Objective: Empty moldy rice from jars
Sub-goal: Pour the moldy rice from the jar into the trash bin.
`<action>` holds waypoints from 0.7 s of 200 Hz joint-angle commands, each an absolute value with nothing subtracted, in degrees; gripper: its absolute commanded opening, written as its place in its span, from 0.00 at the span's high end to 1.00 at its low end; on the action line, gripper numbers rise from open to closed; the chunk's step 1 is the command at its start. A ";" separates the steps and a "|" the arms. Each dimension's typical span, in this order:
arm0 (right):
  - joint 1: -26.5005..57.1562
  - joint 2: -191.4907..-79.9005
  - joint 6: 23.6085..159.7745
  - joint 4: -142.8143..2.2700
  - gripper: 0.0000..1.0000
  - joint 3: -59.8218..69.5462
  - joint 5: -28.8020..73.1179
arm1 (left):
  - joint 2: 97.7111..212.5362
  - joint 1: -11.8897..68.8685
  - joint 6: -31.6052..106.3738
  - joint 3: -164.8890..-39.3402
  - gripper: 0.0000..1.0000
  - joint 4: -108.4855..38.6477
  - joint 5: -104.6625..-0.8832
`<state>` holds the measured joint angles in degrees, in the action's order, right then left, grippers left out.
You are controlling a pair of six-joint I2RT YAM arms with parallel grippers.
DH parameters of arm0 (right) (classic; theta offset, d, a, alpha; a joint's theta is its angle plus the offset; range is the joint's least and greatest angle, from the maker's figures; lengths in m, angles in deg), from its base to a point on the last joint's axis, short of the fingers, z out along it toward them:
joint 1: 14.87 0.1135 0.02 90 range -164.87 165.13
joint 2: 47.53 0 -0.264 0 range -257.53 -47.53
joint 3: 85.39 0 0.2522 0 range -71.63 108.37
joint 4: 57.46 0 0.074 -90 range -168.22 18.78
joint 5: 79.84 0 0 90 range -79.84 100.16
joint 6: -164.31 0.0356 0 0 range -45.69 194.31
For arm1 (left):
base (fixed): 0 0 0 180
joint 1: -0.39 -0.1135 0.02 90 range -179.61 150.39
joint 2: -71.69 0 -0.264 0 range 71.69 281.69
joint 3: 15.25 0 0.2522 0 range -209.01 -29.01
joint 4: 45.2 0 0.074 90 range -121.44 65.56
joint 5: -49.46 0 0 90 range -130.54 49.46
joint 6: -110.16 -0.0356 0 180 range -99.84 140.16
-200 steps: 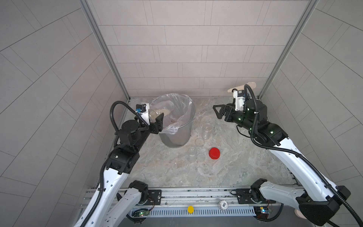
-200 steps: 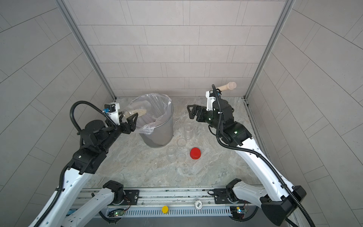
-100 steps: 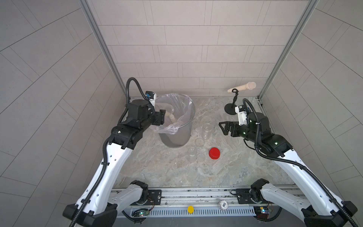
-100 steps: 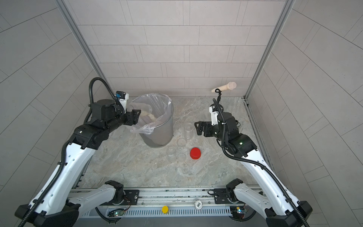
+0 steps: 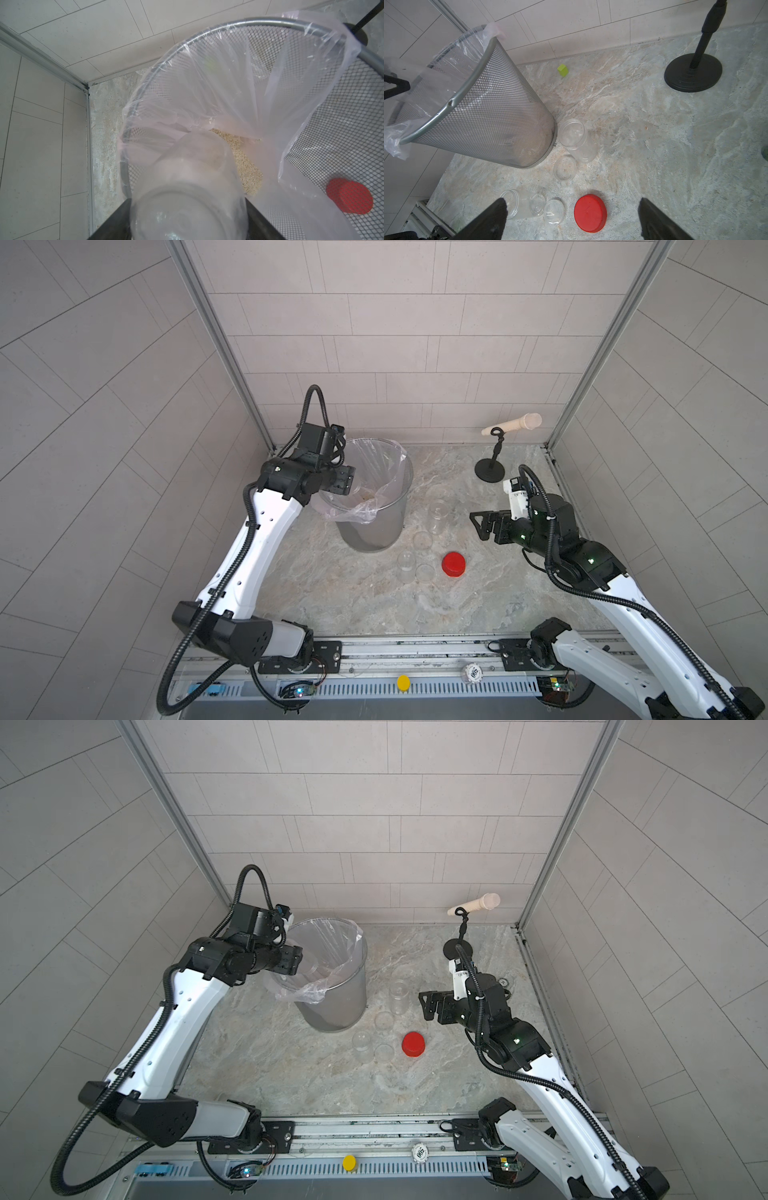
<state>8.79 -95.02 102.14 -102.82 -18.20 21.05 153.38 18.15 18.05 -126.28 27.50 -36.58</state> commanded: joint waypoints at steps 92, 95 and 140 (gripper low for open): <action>8.57 -93.50 102.10 -104.54 0.00 -20.02 19.29 | 165.04 21.25 9.42 -139.93 0.87 39.53 -41.87; 8.59 -93.54 102.08 -104.61 0.00 -19.97 19.21 | 165.25 21.22 9.07 -140.34 0.87 39.95 -42.01; 8.59 -94.18 102.55 -103.83 0.00 -20.57 19.65 | 163.44 20.69 7.57 -144.61 0.86 40.90 -38.22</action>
